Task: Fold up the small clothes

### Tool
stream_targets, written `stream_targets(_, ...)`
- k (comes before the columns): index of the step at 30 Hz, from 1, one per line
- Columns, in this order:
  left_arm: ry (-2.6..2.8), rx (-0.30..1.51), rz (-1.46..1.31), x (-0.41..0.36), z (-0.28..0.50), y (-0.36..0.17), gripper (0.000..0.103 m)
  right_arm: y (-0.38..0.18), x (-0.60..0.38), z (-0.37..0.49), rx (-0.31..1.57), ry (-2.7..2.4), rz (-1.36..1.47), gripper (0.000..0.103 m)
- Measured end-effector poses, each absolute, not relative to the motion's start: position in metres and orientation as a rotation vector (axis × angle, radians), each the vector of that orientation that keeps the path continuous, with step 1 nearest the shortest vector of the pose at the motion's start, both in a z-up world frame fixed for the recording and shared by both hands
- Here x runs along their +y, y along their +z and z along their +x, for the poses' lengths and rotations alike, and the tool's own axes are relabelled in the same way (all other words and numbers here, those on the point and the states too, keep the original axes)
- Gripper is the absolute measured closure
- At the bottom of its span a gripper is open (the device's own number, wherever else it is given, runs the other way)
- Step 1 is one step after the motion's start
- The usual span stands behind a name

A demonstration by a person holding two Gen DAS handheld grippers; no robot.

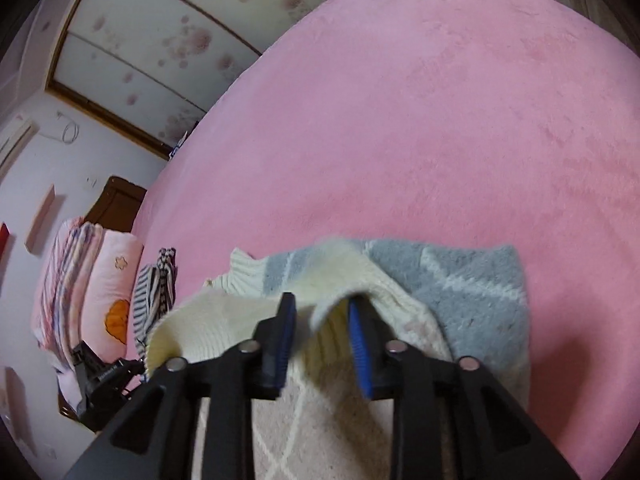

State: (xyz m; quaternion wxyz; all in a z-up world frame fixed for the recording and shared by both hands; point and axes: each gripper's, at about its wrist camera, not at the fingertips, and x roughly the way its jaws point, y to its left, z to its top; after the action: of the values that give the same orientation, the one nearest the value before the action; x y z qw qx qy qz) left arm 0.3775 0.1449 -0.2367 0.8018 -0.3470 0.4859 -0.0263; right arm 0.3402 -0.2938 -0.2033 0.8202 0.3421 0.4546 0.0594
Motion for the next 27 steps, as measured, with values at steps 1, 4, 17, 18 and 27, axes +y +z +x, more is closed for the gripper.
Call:
stream_targets(1,-0.068,1.034,-0.717,0.143,0.378,-0.232,0.062,-0.199,-0.295,0.339,0.957,0.128,0.715,0.066)
stream_targets(4,-0.074,0.980,-0.639,0.140,0.380,-0.210,0.045,-0.182,-0.300,0.334,0.921,0.134,0.673,0.065)
stream_targets(17,-0.077,0.908,-0.270,0.133,0.364,-0.129,0.042,-0.122,-0.299,0.317,0.858,0.125,0.417,0.064)
stream_targets(18,-0.079,0.908,-0.245,0.132,0.361,-0.126,0.039,-0.118,-0.294,0.316,0.855,0.126,0.395,0.064)
stream_targets(27,-0.120,0.961,0.007,0.115,0.349,-0.141,0.033,-0.111,-0.262,0.314,0.867,0.146,0.167,0.064)
